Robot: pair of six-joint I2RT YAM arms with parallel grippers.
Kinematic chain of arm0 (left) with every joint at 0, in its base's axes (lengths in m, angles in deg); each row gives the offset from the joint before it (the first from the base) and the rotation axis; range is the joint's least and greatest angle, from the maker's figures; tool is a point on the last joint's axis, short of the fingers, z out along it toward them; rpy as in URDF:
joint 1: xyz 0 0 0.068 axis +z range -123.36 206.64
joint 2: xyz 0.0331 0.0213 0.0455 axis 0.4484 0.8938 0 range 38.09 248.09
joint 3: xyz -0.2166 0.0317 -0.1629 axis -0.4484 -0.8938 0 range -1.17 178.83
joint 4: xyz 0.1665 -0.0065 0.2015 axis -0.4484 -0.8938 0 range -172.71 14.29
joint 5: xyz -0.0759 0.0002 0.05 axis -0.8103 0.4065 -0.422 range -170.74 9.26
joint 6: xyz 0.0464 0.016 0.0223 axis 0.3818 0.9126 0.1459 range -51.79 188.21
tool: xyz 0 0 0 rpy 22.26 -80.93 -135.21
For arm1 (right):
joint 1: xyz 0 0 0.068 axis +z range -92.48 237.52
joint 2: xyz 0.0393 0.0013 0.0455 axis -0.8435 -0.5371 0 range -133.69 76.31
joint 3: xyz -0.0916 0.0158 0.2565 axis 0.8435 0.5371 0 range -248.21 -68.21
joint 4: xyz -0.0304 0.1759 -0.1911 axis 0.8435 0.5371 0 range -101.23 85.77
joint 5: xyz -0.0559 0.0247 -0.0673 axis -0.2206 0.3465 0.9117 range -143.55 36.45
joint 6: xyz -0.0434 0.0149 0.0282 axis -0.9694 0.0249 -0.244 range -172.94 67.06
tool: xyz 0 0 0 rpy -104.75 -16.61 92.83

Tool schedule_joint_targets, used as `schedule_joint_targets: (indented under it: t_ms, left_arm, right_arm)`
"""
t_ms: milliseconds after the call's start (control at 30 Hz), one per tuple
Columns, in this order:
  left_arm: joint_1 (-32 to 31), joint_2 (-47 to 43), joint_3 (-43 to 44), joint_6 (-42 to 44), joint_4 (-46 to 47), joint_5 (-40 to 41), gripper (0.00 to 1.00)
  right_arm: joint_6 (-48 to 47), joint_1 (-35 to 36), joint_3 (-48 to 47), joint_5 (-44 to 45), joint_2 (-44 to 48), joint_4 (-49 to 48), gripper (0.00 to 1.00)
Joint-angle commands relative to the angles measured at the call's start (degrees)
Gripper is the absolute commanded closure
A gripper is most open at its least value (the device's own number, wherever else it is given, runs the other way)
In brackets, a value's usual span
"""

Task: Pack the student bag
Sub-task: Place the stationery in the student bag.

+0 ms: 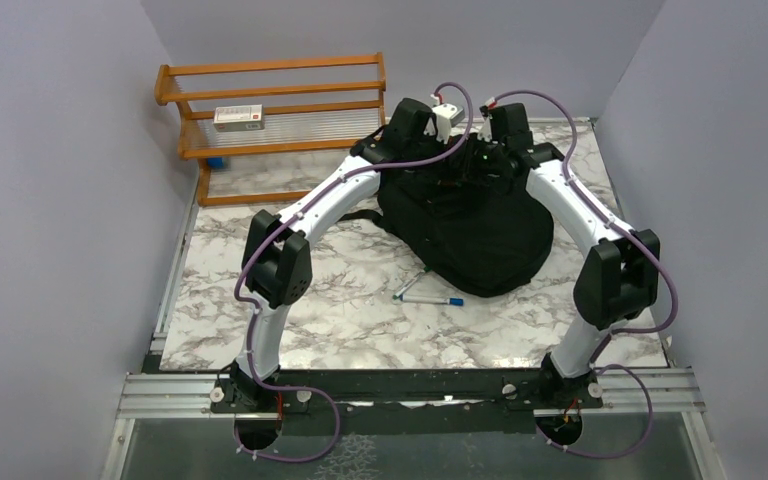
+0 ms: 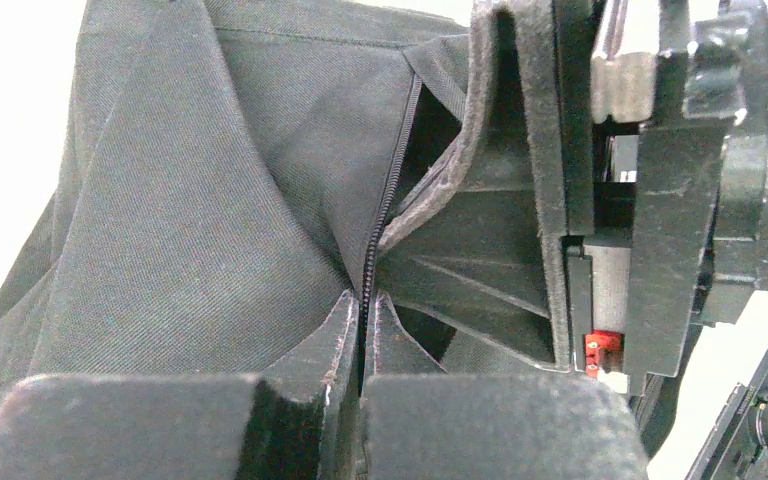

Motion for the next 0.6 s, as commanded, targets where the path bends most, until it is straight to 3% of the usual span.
schedule_joint_targets:
  t_ms: [0,100,200,567]
  left_arm:
    - [-0.2,-4.3,-0.2,-0.7,2.4,-1.4,1.00]
    - [-0.2,-4.4,-0.5,-0.7,2.3,-1.1,1.00]
    - [-0.2,-4.2,-0.6,-0.7,2.4,-0.8,1.00]
    - [-0.1,-2.9,-0.6,-0.1,3.6,-0.5,1.00]
  right_arm:
    - [1.6,-0.3,1.1,-5.3,-0.8,-8.7,0.88]
    - [2.1,-0.3,3.7,-5.0,1.0,-9.9,0.73]
    - [1.8,-0.3,6.8,-2.3,4.9,-10.8,0.65]
    - [-2.4,-0.3,17.6,7.5,24.1,-6.6,0.62]
